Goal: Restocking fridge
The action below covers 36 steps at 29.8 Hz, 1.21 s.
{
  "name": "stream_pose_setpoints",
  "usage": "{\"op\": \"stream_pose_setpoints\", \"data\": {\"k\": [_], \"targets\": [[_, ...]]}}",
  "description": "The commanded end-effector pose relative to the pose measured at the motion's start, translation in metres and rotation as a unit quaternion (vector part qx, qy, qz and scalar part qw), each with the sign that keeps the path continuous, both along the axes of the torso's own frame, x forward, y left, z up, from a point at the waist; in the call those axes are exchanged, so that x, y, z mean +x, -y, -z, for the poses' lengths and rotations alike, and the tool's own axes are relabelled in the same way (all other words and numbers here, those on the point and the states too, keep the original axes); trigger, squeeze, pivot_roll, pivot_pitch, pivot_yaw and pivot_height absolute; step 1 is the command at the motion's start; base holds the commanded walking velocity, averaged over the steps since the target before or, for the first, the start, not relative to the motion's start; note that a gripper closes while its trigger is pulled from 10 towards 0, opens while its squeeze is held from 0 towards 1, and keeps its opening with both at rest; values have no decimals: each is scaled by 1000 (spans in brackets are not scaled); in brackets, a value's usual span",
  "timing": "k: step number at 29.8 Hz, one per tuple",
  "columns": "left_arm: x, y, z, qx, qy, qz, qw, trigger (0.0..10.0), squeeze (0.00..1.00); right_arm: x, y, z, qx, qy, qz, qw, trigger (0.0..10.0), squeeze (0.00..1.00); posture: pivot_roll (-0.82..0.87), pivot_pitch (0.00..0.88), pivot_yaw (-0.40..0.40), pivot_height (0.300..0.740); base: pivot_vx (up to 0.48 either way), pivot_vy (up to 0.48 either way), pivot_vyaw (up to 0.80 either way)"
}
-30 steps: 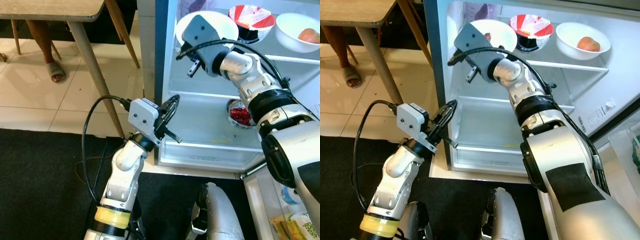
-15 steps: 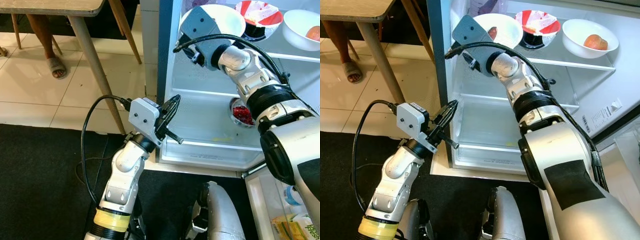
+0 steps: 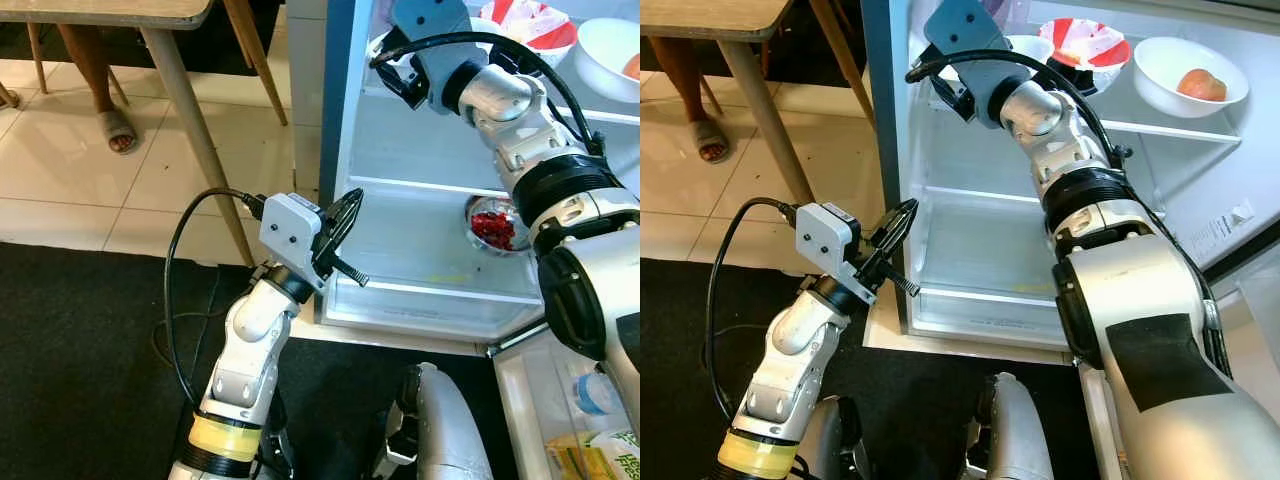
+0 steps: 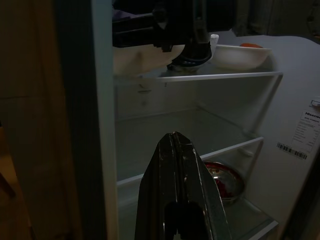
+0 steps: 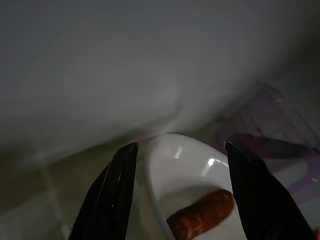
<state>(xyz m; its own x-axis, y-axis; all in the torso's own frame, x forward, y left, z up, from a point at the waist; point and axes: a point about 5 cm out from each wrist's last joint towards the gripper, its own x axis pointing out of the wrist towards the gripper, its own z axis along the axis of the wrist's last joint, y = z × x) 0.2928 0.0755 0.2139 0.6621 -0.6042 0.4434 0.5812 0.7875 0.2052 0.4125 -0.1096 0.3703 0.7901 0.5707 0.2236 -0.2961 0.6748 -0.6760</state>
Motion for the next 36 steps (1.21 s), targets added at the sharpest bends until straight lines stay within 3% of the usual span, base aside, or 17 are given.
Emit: {"op": "stream_pose_setpoints", "data": {"k": [1,11,15,18,27,33,34,35,36], "targets": [[-1,2,4,3,-8,10,1000,10000,0,-8,9,-24,35,49,-26,998,10000,0,-29,293,-44,592,0,0,0],[2,5,3,3,-5,16,1000,10000,0,-15,24,-6,19,17,-120,992,10000,0,-31,270,-33,592,0,0,0],[2,6,2,3,-4,18,1000,10000,0,-18,32,-5,41,20,-141,989,10000,0,-28,268,-31,592,0,0,0],[3,6,2,4,-3,20,1000,10000,0,-24,49,-6,89,26,-176,980,10000,0,-28,255,-26,592,0,0,0],[4,8,1,4,0,26,1000,10000,0,-32,67,2,135,27,-216,967,10000,0,-30,238,-16,592,0,0,0],[5,9,0,4,2,29,1000,10000,0,-38,77,21,110,-7,-249,962,10000,0,-30,235,-11,592,0,0,0],[5,10,0,4,1,30,1000,10000,0,-45,82,35,83,-41,-281,955,10000,0,-32,234,-9,592,0,0,0],[5,10,0,4,1,30,1000,10000,0,-45,82,35,83,-41,-281,955,10000,0,-32,234,-9,592,0,0,0],[5,10,1,4,1,31,1000,10000,0,-48,85,40,70,-54,-288,953,9490,0,-32,234,-8,592,0,0,0]]}}
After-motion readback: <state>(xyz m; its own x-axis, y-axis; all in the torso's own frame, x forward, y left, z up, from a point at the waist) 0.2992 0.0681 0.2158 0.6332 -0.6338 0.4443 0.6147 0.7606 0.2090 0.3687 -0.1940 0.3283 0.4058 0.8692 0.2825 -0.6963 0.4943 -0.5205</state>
